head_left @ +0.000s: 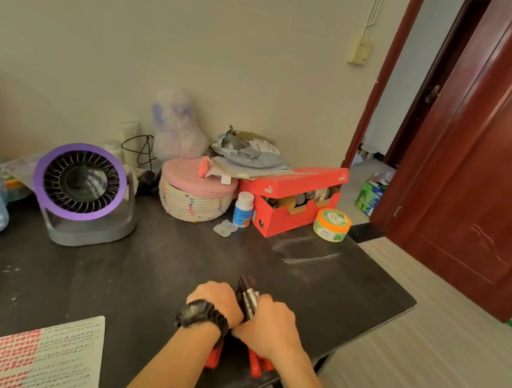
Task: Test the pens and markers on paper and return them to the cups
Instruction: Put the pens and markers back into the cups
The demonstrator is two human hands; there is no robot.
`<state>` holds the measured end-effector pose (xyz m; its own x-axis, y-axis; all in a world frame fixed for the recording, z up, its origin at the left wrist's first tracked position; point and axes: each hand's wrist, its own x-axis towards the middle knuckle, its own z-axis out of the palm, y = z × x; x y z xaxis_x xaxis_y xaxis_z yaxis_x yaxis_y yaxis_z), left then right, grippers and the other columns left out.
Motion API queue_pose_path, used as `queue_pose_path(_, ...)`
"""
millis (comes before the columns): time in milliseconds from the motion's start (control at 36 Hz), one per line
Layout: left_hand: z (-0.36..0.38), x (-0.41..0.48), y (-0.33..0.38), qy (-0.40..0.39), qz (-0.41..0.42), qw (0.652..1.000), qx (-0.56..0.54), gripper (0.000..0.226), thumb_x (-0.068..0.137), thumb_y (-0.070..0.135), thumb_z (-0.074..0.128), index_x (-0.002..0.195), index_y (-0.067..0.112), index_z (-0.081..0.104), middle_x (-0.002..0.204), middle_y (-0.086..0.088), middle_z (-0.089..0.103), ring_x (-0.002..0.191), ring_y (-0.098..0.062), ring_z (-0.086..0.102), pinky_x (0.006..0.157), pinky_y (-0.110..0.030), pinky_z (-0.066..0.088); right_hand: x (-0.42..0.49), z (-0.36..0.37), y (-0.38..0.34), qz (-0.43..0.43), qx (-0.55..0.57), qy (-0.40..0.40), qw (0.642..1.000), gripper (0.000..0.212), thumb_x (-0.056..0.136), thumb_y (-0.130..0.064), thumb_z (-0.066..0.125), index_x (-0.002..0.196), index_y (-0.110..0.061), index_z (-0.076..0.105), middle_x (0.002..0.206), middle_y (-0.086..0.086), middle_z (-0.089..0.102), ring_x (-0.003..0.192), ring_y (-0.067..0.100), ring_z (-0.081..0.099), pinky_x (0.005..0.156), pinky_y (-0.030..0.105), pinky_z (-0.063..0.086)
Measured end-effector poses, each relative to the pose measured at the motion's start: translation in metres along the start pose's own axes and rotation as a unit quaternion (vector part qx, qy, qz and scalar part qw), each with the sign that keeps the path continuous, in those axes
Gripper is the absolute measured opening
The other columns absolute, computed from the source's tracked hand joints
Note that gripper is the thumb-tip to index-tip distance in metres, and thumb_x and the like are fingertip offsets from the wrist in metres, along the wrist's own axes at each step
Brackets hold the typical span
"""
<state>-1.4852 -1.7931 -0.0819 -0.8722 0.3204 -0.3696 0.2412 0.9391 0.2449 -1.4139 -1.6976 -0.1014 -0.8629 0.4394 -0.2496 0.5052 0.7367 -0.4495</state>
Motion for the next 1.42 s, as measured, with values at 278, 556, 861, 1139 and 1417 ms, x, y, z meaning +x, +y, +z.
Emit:
queue_pose_path(278, -0.011, -0.004, -0.054, -0.046, 0.063, 0.889, -0.452, 0.029, 0.079, 0.016, 0.068, 0.103, 0.003, 0.057, 0.080, -0.006, 0.074, 0.077, -0.033, 0.076, 0.084, -0.048, 0.059, -0.001, 0.013, 0.027, 0.095, 0.503, 0.112, 0.852, 0.034, 0.075, -0.010, 0.079, 0.100, -0.010, 0.056, 0.080, 0.012, 0.074, 0.064, 0.032, 0.076, 0.056, 0.037, 0.057)
queue_pose_path(556, 0.003, -0.021, -0.068, 0.251, 0.097, 0.784, -0.559, 0.017, 0.084, 0.011, 0.069, 0.086, 0.027, 0.061, 0.067, -0.004, 0.060, 0.059, -0.015, 0.055, 0.059, -0.032, 0.047, 0.001, 0.014, 0.014, 0.112, 0.713, 0.194, 0.665, 0.027, 0.078, -0.011, 0.085, 0.099, -0.019, 0.069, 0.061, -0.002, 0.070, 0.060, 0.019, 0.064, 0.055, 0.030, 0.045)
queue_pose_path(861, 0.023, -0.029, -0.067, 0.332, 0.137, 0.807, -0.468, 0.030, 0.087, 0.023, 0.073, 0.096, 0.046, 0.056, 0.089, 0.023, 0.067, 0.084, 0.001, 0.065, 0.069, -0.004, 0.044, -0.020, 0.042, -0.017, -0.100, 0.390, 0.250, 0.880, 0.026, 0.082, -0.038, 0.082, 0.091, -0.046, 0.058, 0.088, -0.030, 0.069, 0.081, -0.008, 0.066, 0.066, 0.010, 0.046)
queue_pose_path(1139, 0.029, -0.019, -0.066, 0.289, 0.130, 0.838, -0.445, 0.019, 0.087, 0.032, 0.070, 0.090, 0.038, 0.052, 0.089, 0.027, 0.064, 0.080, 0.002, 0.064, 0.064, -0.007, 0.045, -0.022, 0.041, -0.015, -0.042, 0.312, 0.240, 0.919, 0.028, 0.083, -0.051, 0.075, 0.100, -0.048, 0.053, 0.083, -0.025, 0.069, 0.081, 0.004, 0.066, 0.069, 0.030, 0.049)
queue_pose_path(1417, -0.002, -0.041, -0.122, 0.284, 0.080, 0.775, -0.559, 0.019, 0.083, 0.015, 0.064, 0.088, 0.031, 0.056, 0.064, 0.009, 0.056, 0.055, -0.005, 0.050, 0.053, -0.015, 0.043, -0.029, 0.036, -0.042, 0.018, 0.418, 0.142, 0.897, 0.020, 0.078, -0.015, 0.086, 0.084, -0.019, 0.068, 0.051, 0.008, 0.067, 0.043, 0.024, 0.064, 0.048, 0.038, 0.055)
